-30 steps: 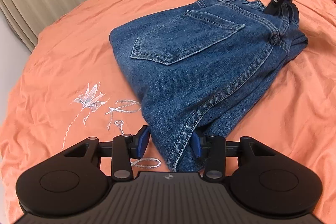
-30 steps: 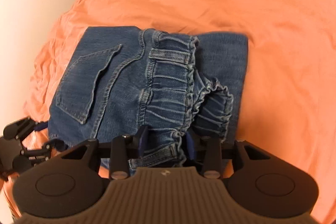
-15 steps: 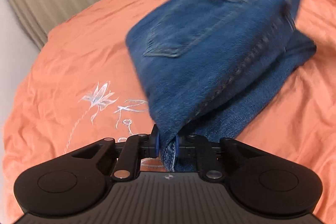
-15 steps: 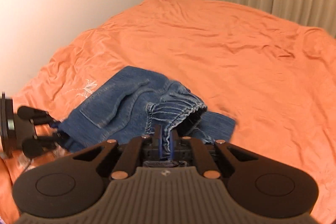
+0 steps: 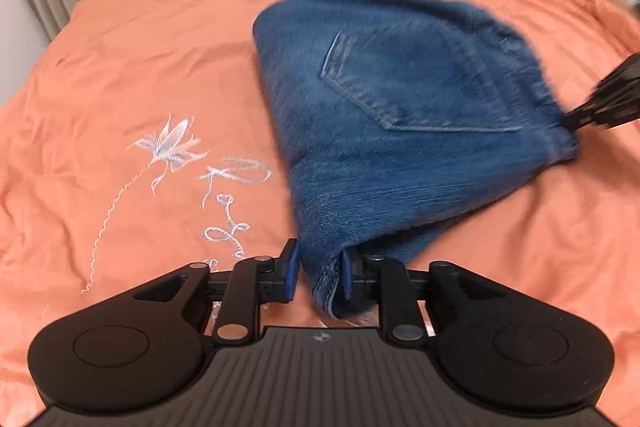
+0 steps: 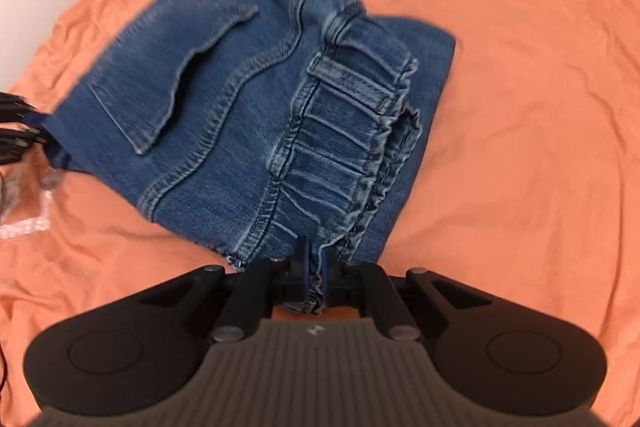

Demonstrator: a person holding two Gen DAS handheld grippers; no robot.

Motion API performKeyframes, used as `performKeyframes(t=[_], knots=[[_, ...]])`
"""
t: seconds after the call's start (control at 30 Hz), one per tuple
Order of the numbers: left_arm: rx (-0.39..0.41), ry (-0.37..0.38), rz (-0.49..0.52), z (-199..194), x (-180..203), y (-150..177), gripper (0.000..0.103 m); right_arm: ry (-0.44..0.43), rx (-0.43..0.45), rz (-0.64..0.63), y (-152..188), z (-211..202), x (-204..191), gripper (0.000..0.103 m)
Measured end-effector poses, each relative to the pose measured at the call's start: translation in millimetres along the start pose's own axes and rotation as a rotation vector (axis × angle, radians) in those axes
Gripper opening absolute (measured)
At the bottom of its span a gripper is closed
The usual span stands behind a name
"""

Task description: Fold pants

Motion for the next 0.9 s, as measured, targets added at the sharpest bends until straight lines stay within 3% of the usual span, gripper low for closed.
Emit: performKeyframes(t=[0.13,0.37,0.47,0.63,0.7,0.77,0.9], knots=[[0.062,0.06,-0.014,-29,-5,-15,0.04,-0.022,-0.022,0.037,-4,8,3,0.004],[0.089,0.043,-0.19,-8,-25,-66,0.041,-0.003,-0.025,0.037,-7,5,1,0.009],[0.081,0.036,-0.234,21,-25,-74,0.041,0.014,0.019,0.06,-10,-10,4,0.033],[0.076,0.041,-0.276,42,-23,-62,0.041,-0.127,0.122,0.298,-29,-35,26,0.058],[0.087,0.053,-0.288,42,-25,-59,0.041,-0.223,0.156,0.456,-41,-37,39,0.078],[0.092,0.063,-0.299,39,-28,-57,0.041,-0.292,0.182,0.584,-52,-32,52,0.078],[0.095,0.067,-0.297,39,-27,-57,0.041,-0.353,0.188,0.722,-74,-7,57,0.074]])
Point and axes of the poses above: each gripper's, at about its wrist camera, not at the fingertips, and z roughly the way its jaws point, x to its right, y to its underside, the point moved 7 cm from there along z, roughly the way its jaws point, and after that the axes turned 8 degrees about z, right-handed, at the moved point
